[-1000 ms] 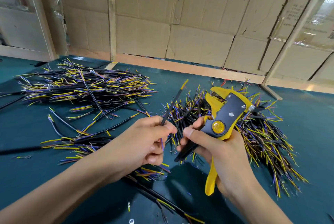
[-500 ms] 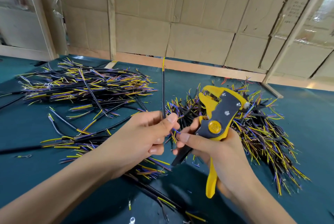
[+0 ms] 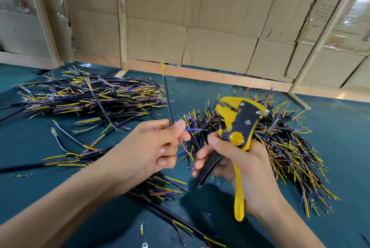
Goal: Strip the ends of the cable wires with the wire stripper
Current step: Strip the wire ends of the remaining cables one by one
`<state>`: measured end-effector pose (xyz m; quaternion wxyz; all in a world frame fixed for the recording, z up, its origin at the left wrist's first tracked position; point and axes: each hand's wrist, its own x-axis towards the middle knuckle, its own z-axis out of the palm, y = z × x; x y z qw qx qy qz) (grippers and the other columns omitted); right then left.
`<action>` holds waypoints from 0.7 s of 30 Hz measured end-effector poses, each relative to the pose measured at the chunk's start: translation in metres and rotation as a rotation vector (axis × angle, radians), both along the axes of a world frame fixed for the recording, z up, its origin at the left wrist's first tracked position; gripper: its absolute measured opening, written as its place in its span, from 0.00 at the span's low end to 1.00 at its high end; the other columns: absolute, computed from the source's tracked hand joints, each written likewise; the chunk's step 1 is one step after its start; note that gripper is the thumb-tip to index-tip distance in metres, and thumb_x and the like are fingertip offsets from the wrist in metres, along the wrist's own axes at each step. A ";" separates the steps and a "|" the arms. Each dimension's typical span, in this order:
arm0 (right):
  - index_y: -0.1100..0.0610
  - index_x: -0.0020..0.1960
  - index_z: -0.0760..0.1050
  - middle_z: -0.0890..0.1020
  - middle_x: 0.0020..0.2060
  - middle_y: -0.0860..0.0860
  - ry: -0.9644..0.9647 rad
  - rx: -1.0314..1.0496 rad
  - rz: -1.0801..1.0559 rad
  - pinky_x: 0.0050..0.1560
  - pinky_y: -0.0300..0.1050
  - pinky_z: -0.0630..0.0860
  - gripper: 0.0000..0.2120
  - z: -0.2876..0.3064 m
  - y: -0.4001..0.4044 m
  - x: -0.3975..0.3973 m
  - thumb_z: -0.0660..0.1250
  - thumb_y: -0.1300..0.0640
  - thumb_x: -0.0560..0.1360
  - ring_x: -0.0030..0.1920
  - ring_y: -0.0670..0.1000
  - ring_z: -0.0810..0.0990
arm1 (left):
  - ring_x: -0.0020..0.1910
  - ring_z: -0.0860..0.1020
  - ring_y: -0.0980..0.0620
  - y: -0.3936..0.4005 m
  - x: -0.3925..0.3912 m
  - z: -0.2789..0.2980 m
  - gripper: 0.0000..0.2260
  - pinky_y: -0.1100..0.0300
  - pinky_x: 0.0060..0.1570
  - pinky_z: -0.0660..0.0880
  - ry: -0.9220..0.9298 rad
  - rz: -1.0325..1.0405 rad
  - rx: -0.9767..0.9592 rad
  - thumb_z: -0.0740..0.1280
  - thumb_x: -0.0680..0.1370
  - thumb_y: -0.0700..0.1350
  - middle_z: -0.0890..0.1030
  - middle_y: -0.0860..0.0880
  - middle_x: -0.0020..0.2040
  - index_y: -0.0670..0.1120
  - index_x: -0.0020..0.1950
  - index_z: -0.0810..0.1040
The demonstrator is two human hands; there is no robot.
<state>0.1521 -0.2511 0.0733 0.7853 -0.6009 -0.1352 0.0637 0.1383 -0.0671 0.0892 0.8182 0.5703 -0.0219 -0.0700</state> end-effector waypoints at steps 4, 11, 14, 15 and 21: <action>0.65 0.42 0.81 0.82 0.38 0.68 0.090 -0.085 0.195 0.40 0.63 0.82 0.07 -0.001 -0.001 -0.001 0.73 0.60 0.72 0.36 0.67 0.83 | 0.25 0.59 0.56 0.004 0.001 0.005 0.11 0.65 0.23 0.58 -0.028 0.047 -0.116 0.69 0.74 0.47 0.67 0.49 0.31 0.40 0.37 0.82; 0.65 0.46 0.82 0.81 0.38 0.67 0.106 -0.052 0.392 0.42 0.64 0.80 0.10 -0.004 -0.001 -0.005 0.74 0.57 0.72 0.38 0.68 0.83 | 0.25 0.59 0.56 0.006 -0.002 0.009 0.11 0.64 0.24 0.57 -0.043 0.052 -0.073 0.70 0.72 0.47 0.66 0.48 0.32 0.38 0.39 0.80; 0.65 0.42 0.80 0.79 0.33 0.66 0.076 -0.050 0.382 0.38 0.63 0.80 0.09 -0.003 -0.001 -0.005 0.74 0.58 0.70 0.33 0.65 0.82 | 0.25 0.58 0.56 0.003 -0.003 0.010 0.12 0.64 0.25 0.57 -0.060 0.053 -0.037 0.69 0.73 0.47 0.66 0.49 0.31 0.37 0.41 0.78; 0.65 0.39 0.79 0.78 0.31 0.66 0.060 -0.058 0.365 0.35 0.61 0.79 0.09 -0.003 0.000 -0.007 0.74 0.58 0.69 0.30 0.64 0.81 | 0.25 0.58 0.56 0.003 -0.004 0.010 0.12 0.64 0.25 0.57 -0.066 0.050 -0.032 0.68 0.74 0.47 0.67 0.50 0.30 0.37 0.41 0.78; 0.60 0.27 0.71 0.70 0.21 0.60 0.060 -0.052 0.188 0.23 0.46 0.73 0.12 -0.006 0.009 -0.015 0.72 0.55 0.59 0.18 0.55 0.70 | 0.28 0.55 0.51 0.001 -0.005 0.008 0.13 0.62 0.27 0.58 -0.170 0.081 0.132 0.68 0.74 0.51 0.61 0.51 0.29 0.44 0.36 0.82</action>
